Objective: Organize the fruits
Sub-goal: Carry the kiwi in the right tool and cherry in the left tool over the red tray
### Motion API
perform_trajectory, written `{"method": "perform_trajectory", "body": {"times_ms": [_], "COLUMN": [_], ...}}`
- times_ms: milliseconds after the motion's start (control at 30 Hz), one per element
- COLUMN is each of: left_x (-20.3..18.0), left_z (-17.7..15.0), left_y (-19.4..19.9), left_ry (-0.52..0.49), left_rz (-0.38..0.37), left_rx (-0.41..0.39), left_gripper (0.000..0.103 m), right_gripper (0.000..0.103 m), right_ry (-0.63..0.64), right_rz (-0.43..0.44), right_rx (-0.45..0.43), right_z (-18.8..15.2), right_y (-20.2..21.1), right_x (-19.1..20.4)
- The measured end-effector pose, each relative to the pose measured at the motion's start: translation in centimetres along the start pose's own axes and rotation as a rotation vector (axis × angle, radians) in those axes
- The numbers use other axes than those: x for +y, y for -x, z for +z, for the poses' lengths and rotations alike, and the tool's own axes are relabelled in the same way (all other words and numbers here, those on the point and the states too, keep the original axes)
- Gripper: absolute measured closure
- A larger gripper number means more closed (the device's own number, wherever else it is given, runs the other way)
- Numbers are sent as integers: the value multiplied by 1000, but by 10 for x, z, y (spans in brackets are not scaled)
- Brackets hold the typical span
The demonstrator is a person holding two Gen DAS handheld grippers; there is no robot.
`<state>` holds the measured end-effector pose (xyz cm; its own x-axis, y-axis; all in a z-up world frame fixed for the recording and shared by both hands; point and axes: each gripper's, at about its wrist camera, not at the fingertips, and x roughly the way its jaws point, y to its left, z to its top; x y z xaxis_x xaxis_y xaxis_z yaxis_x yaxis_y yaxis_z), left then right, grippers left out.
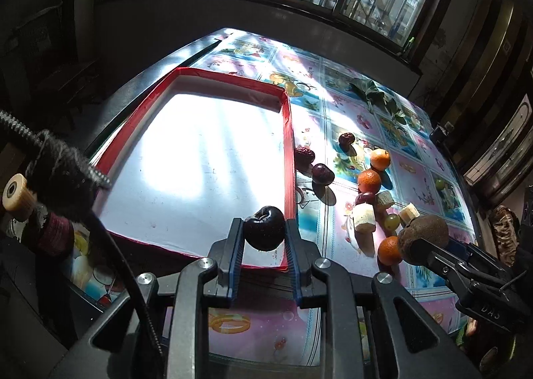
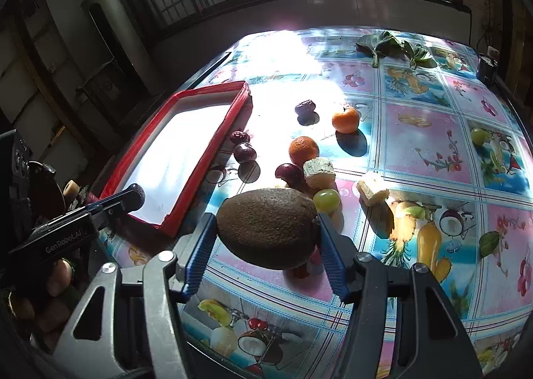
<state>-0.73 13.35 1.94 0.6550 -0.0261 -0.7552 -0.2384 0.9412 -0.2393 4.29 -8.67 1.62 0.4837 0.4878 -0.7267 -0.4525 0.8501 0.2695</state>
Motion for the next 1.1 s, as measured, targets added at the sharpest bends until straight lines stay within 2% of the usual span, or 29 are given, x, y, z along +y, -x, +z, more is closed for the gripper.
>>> {"method": "perform_trajectory", "body": {"times_ms": [267, 400, 567, 700, 833, 967, 1100], "left_x": [53, 66, 74, 86, 91, 87, 88], "left_z": [27, 35, 40, 40, 37, 36, 36], "left_y": [-13, -20, -32, -47, -62, -62, -59], "left_ry": [108, 134, 132, 157, 164, 138, 144], "left_rz": [69, 95, 131, 148, 167, 186, 183], "left_rx": [6, 13, 31, 85, 139, 137, 138], "left_gripper": [80, 80, 80, 80, 80, 79, 77], "right_gripper": [41, 41, 41, 41, 41, 40, 29], "right_ry": [136, 202, 250, 266, 273, 264, 275], "right_rz": [132, 176, 182, 175, 160, 164, 147], "right_rx": [49, 74, 130, 176, 227, 246, 240], "right_z": [11, 20, 30, 31, 27, 25, 25], "right_y": [-34, -58, -94, -115, -132, -138, -134], "right_x": [67, 98, 122, 131, 133, 129, 130]}}
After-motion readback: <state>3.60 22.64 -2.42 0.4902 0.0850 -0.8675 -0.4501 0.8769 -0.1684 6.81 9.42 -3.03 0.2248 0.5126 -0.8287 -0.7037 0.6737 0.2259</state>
